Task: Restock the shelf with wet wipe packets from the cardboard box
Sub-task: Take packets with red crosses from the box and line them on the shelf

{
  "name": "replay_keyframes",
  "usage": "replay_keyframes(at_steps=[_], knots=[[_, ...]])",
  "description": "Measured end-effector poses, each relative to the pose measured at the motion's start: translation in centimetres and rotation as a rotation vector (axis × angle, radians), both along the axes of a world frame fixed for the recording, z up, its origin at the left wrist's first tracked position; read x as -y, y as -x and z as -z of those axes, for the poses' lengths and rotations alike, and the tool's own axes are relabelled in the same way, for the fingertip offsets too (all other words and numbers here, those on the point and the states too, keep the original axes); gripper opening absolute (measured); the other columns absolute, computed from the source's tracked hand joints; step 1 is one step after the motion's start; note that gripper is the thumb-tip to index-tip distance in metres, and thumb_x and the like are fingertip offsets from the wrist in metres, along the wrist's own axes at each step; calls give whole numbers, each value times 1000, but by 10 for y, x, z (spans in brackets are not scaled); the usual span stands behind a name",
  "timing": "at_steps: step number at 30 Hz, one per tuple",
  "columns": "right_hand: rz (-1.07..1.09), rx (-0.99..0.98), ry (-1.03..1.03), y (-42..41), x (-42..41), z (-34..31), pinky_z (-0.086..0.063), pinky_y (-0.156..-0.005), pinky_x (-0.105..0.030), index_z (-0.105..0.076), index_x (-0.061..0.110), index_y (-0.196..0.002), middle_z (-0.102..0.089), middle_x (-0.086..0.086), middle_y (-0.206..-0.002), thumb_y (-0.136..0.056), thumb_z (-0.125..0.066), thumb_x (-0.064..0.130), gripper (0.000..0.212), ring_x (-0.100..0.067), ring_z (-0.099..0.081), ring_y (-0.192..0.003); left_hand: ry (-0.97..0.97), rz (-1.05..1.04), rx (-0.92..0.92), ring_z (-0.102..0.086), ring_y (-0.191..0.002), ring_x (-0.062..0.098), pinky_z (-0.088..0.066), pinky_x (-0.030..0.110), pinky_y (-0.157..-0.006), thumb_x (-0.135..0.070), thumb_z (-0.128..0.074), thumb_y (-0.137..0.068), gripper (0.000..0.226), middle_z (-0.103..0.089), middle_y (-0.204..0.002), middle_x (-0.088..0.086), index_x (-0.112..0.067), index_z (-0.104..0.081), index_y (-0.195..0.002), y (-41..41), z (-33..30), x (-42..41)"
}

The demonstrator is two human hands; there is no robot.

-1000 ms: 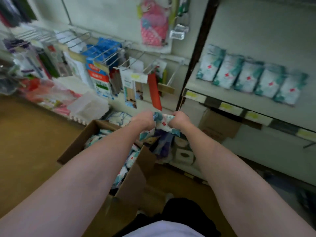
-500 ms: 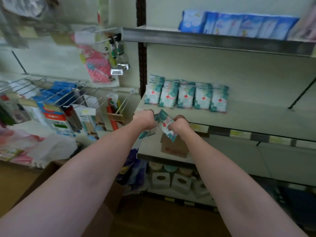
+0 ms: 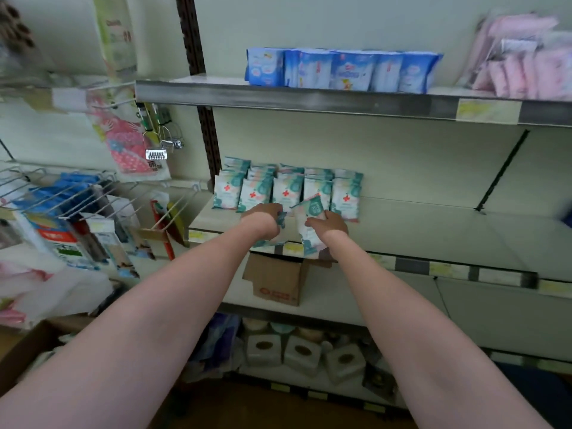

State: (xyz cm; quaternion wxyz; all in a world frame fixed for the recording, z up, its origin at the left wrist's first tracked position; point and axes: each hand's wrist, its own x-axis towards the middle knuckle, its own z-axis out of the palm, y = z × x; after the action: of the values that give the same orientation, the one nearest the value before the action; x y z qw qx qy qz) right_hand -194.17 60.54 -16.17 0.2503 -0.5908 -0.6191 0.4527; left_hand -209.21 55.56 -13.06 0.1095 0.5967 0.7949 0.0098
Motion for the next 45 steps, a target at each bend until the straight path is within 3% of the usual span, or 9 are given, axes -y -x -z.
replay_keyframes(at_steps=[4,8,19,27,30,34,37,42,45], knots=[[27,-83,-34,-15,-11,3,-48,-100,-39,-59,12,-129,-61,-6,-133,-85,-70,30,48,-29,-58,-117,-25,-22,61,-53,-85,23,-40,31,-65,-6,-47,-90,16,-60,-112,4,-20,-53,-94,-10,-5,-11],[21,-135,-63,-22,-19,3,-50,-94,-36,-64,18,-103,-69,-5,-110,-84,-72,21,21,-26,-63,-102,-70,-72,117,-54,-88,23,-46,32,-71,-12,-49,-91,16,-57,-105,4,-17,-54,-105,-15,-8,-19],[12,-109,-96,-10,-48,17,-52,-84,-34,-70,10,-103,-71,-6,-103,-79,-74,14,24,-23,-66,-92,-35,-3,37,-63,-95,27,-55,36,-81,-7,-59,-84,26,-63,-110,11,-6,-62,-110,2,-5,-48],[2,63,-131,5,-75,22,-47,-78,-29,-67,10,-112,-70,-8,-110,-79,-75,11,33,-24,-63,-97,31,218,-157,-63,-88,26,-47,31,-67,-5,-53,-83,27,-65,-104,8,-10,-61,-108,17,-1,-78],[-5,130,-144,8,-85,17,-38,-77,-24,-59,12,-126,-65,-6,-121,-81,-75,7,47,-22,-59,-102,20,329,-337,-57,-76,23,-41,30,-64,-2,-47,-86,12,-56,-88,4,-11,-51,-94,21,1,-88],[-47,171,-167,9,-100,5,-42,-86,-25,-45,13,-145,-55,-7,-136,-80,-78,5,74,-26,-55,-119,35,414,-494,-64,-79,21,-52,32,-73,-2,-45,-86,13,-51,-78,0,-15,-46,-90,27,10,-103],[-111,294,-171,11,-112,-2,-44,-75,-26,-52,14,-135,-59,-7,-129,-75,-82,9,67,-20,-55,-100,60,447,-497,-63,-78,21,-53,33,-74,-5,-49,-86,10,-55,-81,1,-14,-49,-91,31,13,-114],[-281,659,-153,18,-117,-14,-55,-86,-41,-55,19,-110,-61,-6,-113,-69,-84,14,50,-22,-59,-94,95,466,-419,-57,-77,20,-50,34,-78,-6,-56,-85,16,-52,-79,1,-15,-45,-93,37,9,-131],[-365,798,-132,25,-116,-16,-56,-86,-41,-58,23,-125,-60,-6,-121,-70,-79,10,60,-24,-58,-94,54,474,-353,-55,-76,20,-48,34,-74,-6,-54,-87,14,-49,-78,0,-15,-45,-91,43,2,-137]])
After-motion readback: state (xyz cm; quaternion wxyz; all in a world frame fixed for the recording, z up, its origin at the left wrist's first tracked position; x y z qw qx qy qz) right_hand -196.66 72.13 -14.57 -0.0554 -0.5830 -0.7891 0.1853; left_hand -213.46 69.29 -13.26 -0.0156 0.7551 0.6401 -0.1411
